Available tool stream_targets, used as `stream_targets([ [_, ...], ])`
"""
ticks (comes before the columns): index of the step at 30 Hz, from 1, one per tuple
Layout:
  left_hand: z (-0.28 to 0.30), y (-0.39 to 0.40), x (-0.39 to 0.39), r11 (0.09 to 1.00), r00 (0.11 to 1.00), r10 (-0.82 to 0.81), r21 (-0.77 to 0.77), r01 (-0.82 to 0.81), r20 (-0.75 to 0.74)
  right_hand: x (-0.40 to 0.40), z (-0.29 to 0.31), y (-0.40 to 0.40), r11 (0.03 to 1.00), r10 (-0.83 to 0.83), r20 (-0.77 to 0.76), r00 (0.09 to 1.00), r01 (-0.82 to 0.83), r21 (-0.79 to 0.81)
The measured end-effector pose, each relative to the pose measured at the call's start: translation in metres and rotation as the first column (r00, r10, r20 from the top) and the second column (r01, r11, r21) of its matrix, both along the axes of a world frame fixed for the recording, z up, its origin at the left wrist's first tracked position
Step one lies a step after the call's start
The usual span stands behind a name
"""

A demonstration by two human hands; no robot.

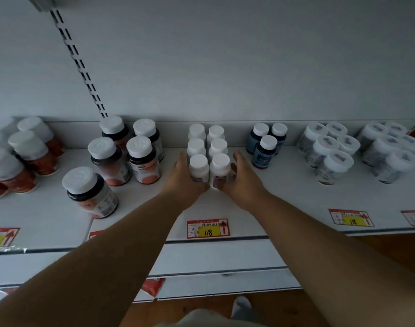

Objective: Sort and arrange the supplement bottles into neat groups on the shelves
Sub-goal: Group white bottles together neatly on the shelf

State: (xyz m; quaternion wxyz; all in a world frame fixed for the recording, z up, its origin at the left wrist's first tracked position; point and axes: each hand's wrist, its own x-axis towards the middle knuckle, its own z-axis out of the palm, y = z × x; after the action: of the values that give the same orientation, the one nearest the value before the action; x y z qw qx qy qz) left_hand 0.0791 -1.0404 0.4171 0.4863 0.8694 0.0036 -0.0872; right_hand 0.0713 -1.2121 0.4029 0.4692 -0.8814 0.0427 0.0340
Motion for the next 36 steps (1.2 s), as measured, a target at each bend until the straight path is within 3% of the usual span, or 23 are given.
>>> stream_targets([
  [5,-0.006,-0.008,0.005,0.998,0.993,-0.033,-0.05,0.04,0.116,0.009,0.001,-0.007,0.993,0.11,0.091,0.99,-0.113,0.034],
  [10,-0.009,-0.005,0.002,0.934,0.999,0.026,-0.356,-0.04,-0.044,0.006,0.012,-0.012,0.971,0.124,0.028,0.992,-0.127,0.201],
  [13,-0.003,-0.009,0.009,0.817,0.97,0.129,-0.531,-0.223,-0.208,0.021,0.02,-0.009,0.953,-0.008,-0.074,0.997,0.03,0.301],
  [17,0.001,-0.018,0.038,0.607,0.887,0.207,-0.657,-0.448,-0.414,0.041,0.016,0.009,0.813,-0.073,-0.185,0.98,0.166,0.559],
  [21,-0.003,-0.022,0.047,0.631,0.895,0.207,-0.645,-0.431,-0.395,0.051,0.001,0.019,0.771,-0.097,-0.228,0.969,0.219,0.599],
  [33,-0.003,-0.017,0.051,0.7,0.897,0.167,-0.591,-0.4,-0.409,0.053,0.008,0.016,0.784,-0.171,-0.241,0.955,0.28,0.555],
  [36,0.002,-0.012,0.041,0.823,0.921,0.21,-0.45,-0.348,-0.328,0.036,0.013,0.01,0.853,-0.175,-0.139,0.975,0.221,0.473],
])
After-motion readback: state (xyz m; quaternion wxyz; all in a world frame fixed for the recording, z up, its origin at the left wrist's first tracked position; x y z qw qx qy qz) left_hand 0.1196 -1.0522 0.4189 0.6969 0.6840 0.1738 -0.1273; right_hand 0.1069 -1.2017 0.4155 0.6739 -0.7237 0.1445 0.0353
